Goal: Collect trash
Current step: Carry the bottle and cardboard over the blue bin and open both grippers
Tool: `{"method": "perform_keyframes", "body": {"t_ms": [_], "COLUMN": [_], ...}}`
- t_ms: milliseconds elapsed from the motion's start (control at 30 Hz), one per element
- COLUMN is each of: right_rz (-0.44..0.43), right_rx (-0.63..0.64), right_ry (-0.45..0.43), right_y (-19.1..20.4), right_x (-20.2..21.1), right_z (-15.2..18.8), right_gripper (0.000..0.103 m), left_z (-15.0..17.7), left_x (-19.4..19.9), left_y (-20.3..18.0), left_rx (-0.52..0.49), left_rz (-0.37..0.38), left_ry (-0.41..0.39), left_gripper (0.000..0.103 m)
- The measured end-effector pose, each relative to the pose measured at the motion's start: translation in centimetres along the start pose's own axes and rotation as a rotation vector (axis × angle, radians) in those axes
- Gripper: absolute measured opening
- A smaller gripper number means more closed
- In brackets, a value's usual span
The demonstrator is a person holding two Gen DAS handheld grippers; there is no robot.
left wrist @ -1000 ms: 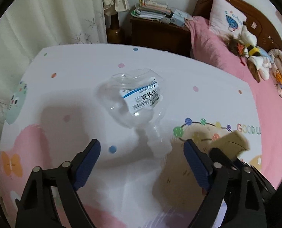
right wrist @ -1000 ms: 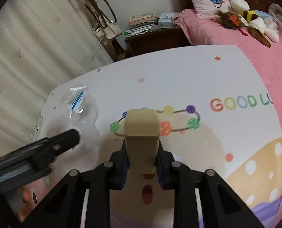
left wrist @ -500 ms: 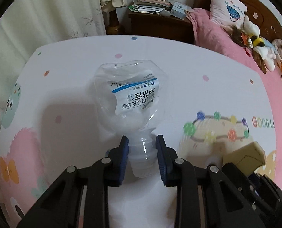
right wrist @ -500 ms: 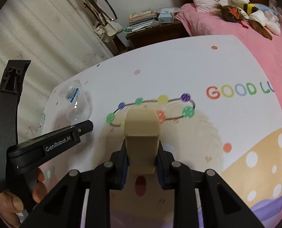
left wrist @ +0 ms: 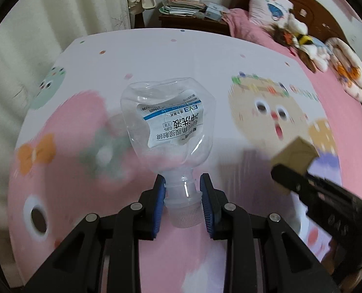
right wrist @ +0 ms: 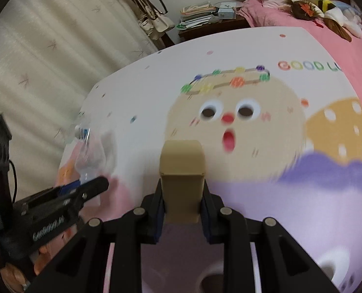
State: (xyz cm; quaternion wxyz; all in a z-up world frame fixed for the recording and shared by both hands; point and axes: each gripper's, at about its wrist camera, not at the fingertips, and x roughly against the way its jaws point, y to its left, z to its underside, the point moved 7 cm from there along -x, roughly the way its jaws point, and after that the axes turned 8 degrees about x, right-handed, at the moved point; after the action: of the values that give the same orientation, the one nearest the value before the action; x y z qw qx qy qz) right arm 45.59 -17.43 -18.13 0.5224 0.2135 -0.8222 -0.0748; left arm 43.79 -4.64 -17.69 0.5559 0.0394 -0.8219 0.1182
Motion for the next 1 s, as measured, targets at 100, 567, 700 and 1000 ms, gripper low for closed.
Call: {"method": "perform_keyframes", "body": {"t_ms": [100,567,700,1000], "right_rz": [0.002,0.001,0.015,0.044], "right_rx": [0.001,-0.053,-0.053,-0.070], "right_ry": [-0.004,-0.031,-0.025,0.073], "right_y": [2.3,14.9,18.1,20.6], "right_x": [1.7,10.3,11.7,11.8], "right_z": [2.5,17.0,21.5,29.8], "right_gripper": [0.025,0.025,0.025,0.025], "left_z": [3.8,18.0,21.7,29.7], "left_x": [3.0,16.8,18.4,17.7], "left_y": [1.4,9.9,12.1,14.7], "left_rx": [-0.026,-0.203,-0.238,-0.264], "left_rz": [0.021,0.118,0.136,0.166], "left_ry": [-0.004,-0.072,-0.066,0.048], "left_gripper": [0.027,0.027,0.027,0.027]}}
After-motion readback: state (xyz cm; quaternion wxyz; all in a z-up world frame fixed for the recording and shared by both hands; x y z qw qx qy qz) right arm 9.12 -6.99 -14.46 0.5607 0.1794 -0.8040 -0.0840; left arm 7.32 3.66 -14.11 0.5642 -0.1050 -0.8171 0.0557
